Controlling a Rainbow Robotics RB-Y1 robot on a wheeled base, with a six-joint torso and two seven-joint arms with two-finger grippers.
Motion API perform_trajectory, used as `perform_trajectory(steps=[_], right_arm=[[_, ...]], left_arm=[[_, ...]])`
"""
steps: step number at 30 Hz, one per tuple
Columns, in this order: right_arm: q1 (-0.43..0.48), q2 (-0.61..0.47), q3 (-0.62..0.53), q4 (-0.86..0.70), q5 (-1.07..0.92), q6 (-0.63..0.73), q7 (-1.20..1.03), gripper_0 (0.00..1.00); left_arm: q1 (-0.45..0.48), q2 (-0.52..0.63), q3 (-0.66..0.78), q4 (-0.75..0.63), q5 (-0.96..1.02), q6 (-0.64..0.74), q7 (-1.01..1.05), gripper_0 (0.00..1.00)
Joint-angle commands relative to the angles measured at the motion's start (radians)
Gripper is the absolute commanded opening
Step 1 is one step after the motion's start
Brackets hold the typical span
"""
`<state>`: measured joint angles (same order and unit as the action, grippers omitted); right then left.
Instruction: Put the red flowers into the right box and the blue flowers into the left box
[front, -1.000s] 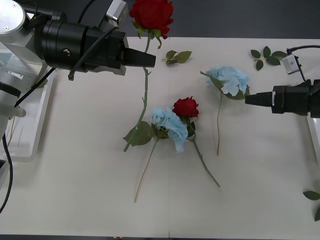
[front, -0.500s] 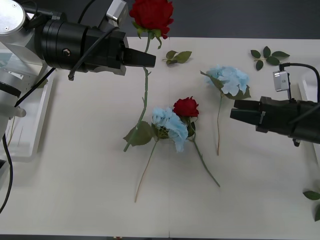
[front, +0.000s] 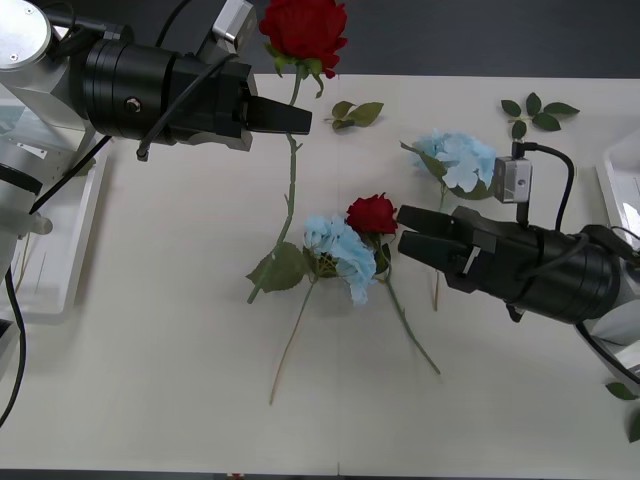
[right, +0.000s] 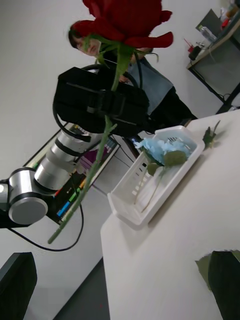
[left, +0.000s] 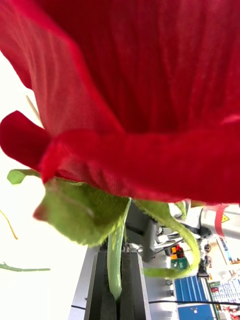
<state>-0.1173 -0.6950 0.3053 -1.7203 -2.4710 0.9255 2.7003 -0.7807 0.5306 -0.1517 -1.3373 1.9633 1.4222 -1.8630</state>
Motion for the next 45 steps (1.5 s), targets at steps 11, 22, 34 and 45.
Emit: perform_trajectory(steps=[11,22,34,45], right_arm=[[-0.047,0.038,0.267,-0.18,-0.083,-0.301,-0.122,1.0],[-0.124,0.103,0.284,-0.183,0.101,-0.381,-0.436,0.93],[-0.173,0.15,0.279,-0.18,0.155,-0.413,-0.659,0.92],[-0.194,0.176,0.279,-0.18,0.291,-0.436,-0.866,0.45]], left_arm=[[0.003,-0.014,0.006,-0.011,0.009,-0.005,-0.035,0.0],[0.003,-0.014,0.006,-0.011,0.009,-0.005,-0.035,0.0],[0.003,-0.014,0.006,-0.011,0.009,-0.005,-0.035,0.0],[0.003,-0.014,0.006,-0.011,0.009,-0.005,-0.035,0.0]])
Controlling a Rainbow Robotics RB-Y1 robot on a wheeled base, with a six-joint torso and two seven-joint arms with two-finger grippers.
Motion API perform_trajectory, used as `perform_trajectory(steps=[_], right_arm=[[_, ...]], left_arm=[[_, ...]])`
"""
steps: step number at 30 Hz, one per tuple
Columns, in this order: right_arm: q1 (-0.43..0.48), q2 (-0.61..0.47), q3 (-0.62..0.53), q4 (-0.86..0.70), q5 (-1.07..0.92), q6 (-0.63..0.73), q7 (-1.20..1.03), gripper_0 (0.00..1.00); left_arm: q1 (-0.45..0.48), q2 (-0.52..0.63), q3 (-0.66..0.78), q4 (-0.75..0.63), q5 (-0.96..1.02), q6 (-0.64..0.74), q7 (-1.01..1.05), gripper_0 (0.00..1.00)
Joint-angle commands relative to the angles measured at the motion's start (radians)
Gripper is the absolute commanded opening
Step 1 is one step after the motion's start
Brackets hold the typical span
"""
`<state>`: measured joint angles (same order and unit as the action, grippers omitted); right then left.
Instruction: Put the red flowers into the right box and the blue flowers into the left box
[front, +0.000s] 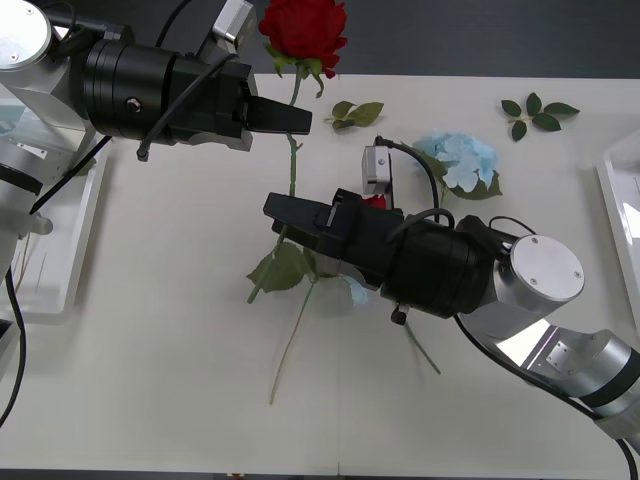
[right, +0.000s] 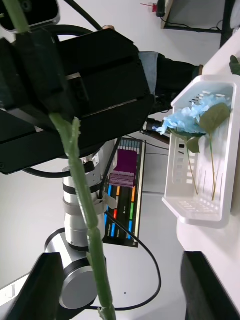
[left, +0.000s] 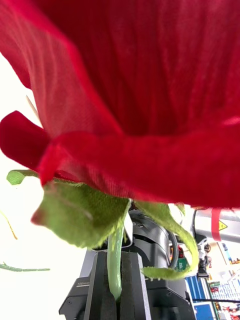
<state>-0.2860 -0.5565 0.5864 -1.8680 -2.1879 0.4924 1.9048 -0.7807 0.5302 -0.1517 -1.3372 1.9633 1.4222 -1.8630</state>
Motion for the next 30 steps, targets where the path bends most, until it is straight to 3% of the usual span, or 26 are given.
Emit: perform_trajectory(steps=[1,4,10,16,17,18,19,20,30], right_arm=[[-0.027,0.036,-0.002,-0.033,0.01,-0.003,-0.073,0.37],[-0.027,0.036,-0.002,-0.034,0.01,-0.009,-0.082,0.19],[-0.025,0.036,-0.002,-0.034,0.005,-0.011,-0.098,0.0],[-0.027,0.035,0.0,-0.033,0.005,-0.012,-0.102,0.0],[-0.027,0.033,-0.002,-0.033,0.005,-0.012,-0.102,0.0],[-0.027,0.032,-0.003,-0.033,0.005,-0.011,-0.102,0.0],[-0.027,0.032,-0.003,-0.033,0.005,-0.011,-0.101,0.0],[-0.027,0.03,-0.003,-0.034,0.005,-0.012,-0.101,0.0],[-0.027,0.023,-0.017,-0.034,0.005,-0.011,-0.101,0.0]], left_arm=[[0.003,-0.013,0.006,-0.011,0.009,-0.005,-0.035,0.0],[0.003,-0.013,0.006,-0.011,0.009,-0.005,-0.035,0.0],[0.003,-0.013,0.006,-0.011,0.009,-0.005,-0.035,0.0],[0.003,-0.013,0.006,-0.011,0.009,-0.005,-0.035,0.0],[0.003,-0.013,0.006,-0.011,0.009,-0.005,-0.035,0.1],[0.003,-0.013,0.006,-0.011,0.009,-0.005,-0.035,0.62],[0.003,-0.013,0.006,-0.011,0.009,-0.005,-0.035,0.85],[0.003,-0.013,0.006,-0.011,0.009,-0.005,-0.035,1.0],[0.003,-0.013,0.006,-0.011,0.009,-0.005,-0.035,1.0]])
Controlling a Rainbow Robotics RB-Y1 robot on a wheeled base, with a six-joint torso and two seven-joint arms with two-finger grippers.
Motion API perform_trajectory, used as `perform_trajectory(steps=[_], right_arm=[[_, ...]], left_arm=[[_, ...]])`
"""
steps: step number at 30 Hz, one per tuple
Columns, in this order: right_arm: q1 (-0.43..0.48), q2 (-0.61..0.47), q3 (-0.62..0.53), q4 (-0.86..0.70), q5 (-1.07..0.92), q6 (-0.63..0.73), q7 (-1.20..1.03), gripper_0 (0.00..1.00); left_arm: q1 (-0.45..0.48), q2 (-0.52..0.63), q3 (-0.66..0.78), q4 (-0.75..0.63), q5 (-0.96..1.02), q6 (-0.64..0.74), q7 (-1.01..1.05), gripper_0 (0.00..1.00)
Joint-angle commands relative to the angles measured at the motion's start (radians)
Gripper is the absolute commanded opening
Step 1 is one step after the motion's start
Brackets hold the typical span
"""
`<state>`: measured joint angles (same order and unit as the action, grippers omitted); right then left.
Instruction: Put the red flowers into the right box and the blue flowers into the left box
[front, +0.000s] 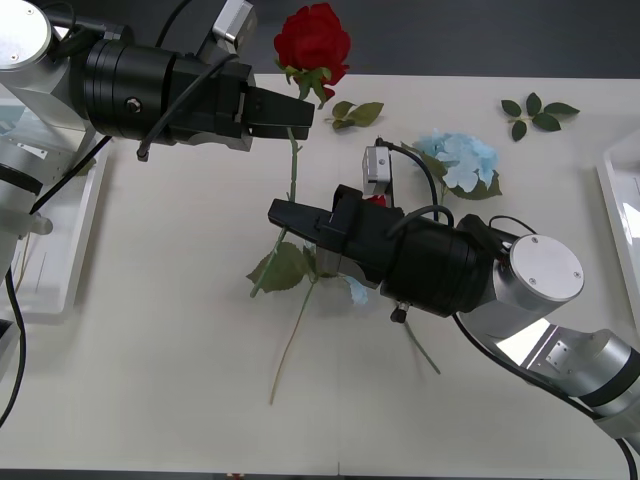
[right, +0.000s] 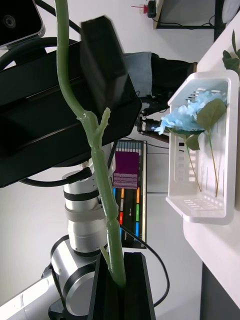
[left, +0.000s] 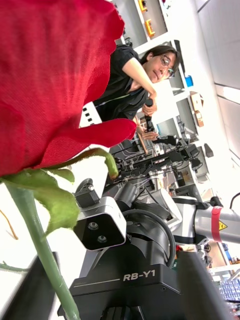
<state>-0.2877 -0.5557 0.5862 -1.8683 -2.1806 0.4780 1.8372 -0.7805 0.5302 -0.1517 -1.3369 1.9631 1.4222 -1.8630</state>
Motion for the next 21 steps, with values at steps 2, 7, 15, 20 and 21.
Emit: perform_trajectory(steps=[2,7,15,20,21], right_arm=[[-0.025,0.014,-0.025,-0.034,-0.008,0.007,-0.035,0.0],[-0.031,-0.024,-0.029,-0.034,-0.016,0.019,-0.041,0.0],[-0.041,-0.174,-0.088,-0.034,-0.002,0.082,-0.205,0.0],[-0.041,-0.339,-0.183,-0.032,0.147,0.192,-0.412,0.0],[-0.041,-0.375,-0.203,-0.034,0.182,0.217,-0.455,0.0]], left_arm=[[0.003,-0.013,0.006,-0.011,0.01,-0.005,-0.035,1.0],[0.003,-0.013,0.006,-0.011,0.01,-0.005,-0.035,1.0],[0.027,-0.029,-0.002,-0.002,0.008,-0.011,-0.036,1.0],[0.033,-0.016,0.004,-0.002,0.01,-0.026,-0.036,1.0],[0.033,-0.01,0.004,-0.002,0.01,-0.025,-0.036,1.0]])
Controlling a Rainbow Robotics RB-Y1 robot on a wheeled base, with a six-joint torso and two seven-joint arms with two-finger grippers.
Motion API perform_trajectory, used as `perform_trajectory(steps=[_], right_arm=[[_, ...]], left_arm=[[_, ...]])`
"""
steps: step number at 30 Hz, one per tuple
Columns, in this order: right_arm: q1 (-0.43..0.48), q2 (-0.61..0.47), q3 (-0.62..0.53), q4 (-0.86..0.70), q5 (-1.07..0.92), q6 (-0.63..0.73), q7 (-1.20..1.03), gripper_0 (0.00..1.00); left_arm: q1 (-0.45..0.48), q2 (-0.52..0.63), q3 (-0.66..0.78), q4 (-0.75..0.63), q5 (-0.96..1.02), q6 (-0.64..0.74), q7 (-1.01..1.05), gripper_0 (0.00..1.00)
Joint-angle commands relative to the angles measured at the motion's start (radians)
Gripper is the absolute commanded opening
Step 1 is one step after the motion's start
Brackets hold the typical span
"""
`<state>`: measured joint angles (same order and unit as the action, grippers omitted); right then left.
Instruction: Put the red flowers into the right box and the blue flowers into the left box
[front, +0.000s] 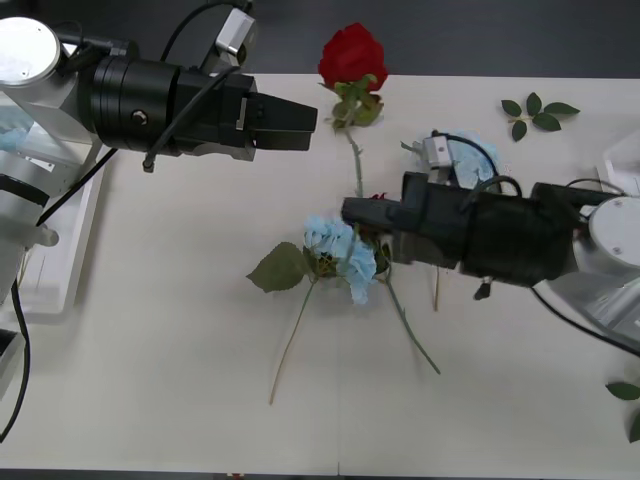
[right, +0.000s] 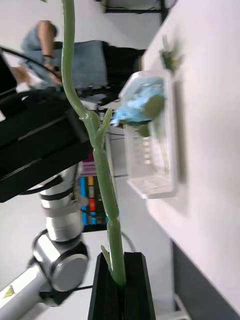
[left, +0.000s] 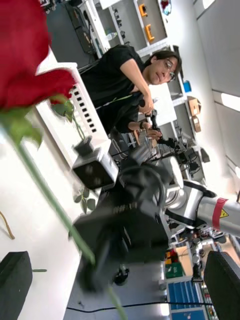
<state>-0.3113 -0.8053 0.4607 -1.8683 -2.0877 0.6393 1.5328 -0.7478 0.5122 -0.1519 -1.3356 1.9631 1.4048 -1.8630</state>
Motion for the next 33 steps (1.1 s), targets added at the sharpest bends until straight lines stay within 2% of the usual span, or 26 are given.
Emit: perform_trajectory(steps=[1,7,13,16,24,33], right_arm=[[-0.017,-0.163,-0.097,-0.032,0.132,0.08,-0.191,0.0],[-0.017,-0.339,-0.201,-0.026,0.376,0.258,-0.316,0.0],[-0.015,-0.417,-0.263,0.037,0.583,0.421,-0.306,0.0],[-0.015,-0.45,-0.281,0.078,0.673,0.477,-0.292,0.0],[-0.015,-0.502,-0.326,0.202,0.884,0.579,-0.233,0.0],[-0.015,-0.511,-0.413,0.336,1.138,0.718,-0.08,0.0]], left_arm=[[0.001,0.017,0.005,-0.004,0.007,-0.007,-0.036,1.0],[0.002,0.077,0.014,-0.004,-0.098,0.043,-0.042,1.0],[0.004,0.107,0.077,-0.039,-0.303,0.174,-0.05,1.0],[0.019,0.111,0.098,-0.106,-0.411,0.22,-0.038,1.0],[0.159,0.115,0.08,-0.464,-0.675,0.218,0.125,1.0],[0.274,0.115,-0.009,-0.646,-0.843,0.22,0.243,1.0]])
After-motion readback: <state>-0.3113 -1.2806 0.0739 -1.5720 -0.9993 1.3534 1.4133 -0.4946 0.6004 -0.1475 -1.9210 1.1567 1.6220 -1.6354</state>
